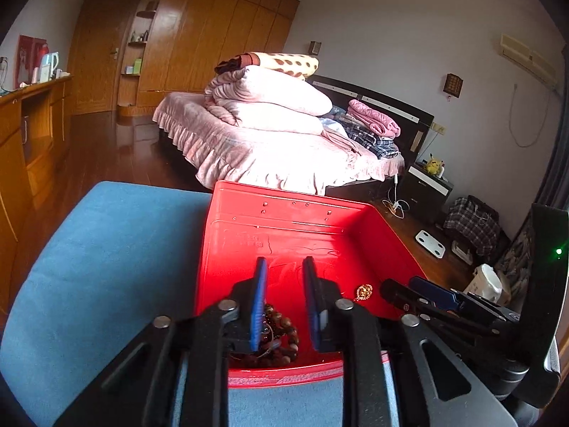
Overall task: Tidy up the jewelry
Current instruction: 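Carry the bracelet and necklace into the red tin and open both tools, then move both tools back toward the brown ring and silver chain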
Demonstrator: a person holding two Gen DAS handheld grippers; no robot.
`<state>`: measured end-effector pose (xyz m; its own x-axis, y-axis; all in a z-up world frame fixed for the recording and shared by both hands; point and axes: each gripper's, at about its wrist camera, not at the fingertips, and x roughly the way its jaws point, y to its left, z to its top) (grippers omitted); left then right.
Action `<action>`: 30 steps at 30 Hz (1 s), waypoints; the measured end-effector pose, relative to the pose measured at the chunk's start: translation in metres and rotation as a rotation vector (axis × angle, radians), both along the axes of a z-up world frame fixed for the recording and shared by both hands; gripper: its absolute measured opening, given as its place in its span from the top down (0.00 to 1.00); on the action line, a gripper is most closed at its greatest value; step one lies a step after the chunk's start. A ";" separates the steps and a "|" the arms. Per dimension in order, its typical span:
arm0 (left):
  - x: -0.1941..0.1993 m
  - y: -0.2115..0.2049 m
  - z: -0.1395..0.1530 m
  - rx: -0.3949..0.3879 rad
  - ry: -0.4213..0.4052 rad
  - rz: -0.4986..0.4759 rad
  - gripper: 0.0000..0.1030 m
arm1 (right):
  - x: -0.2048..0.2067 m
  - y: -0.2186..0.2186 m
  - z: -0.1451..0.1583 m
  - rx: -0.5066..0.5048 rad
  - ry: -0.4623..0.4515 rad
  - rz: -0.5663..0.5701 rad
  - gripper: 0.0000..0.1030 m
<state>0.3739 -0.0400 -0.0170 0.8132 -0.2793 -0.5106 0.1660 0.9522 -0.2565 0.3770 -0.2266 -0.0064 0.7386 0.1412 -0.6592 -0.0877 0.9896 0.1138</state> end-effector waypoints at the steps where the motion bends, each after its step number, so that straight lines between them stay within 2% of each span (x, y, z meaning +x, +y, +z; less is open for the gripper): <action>1: -0.004 0.002 0.000 0.010 -0.005 0.009 0.58 | -0.003 -0.001 0.000 0.002 -0.003 -0.002 0.56; 2: -0.008 0.003 0.000 0.017 -0.009 0.017 0.53 | -0.006 -0.002 0.000 0.000 -0.007 -0.008 0.53; 5: -0.019 0.004 0.000 0.046 -0.014 0.016 0.47 | -0.015 -0.003 0.004 -0.005 -0.027 -0.017 0.53; 13: -0.050 0.013 0.010 0.121 -0.077 0.039 0.29 | -0.043 -0.002 0.017 -0.030 -0.080 -0.021 0.39; 17: -0.067 0.020 0.014 0.155 -0.121 0.066 0.24 | -0.058 -0.001 0.014 -0.047 -0.084 -0.022 0.35; 20: -0.080 0.025 0.009 0.175 -0.124 0.067 0.21 | -0.070 -0.003 0.012 -0.043 -0.084 -0.021 0.33; 23: -0.094 0.029 0.000 0.195 -0.118 0.070 0.17 | -0.083 -0.001 0.008 -0.047 -0.093 -0.012 0.25; 30: -0.123 0.037 -0.011 0.153 -0.094 0.069 0.09 | -0.117 0.003 -0.002 -0.038 -0.091 0.016 0.13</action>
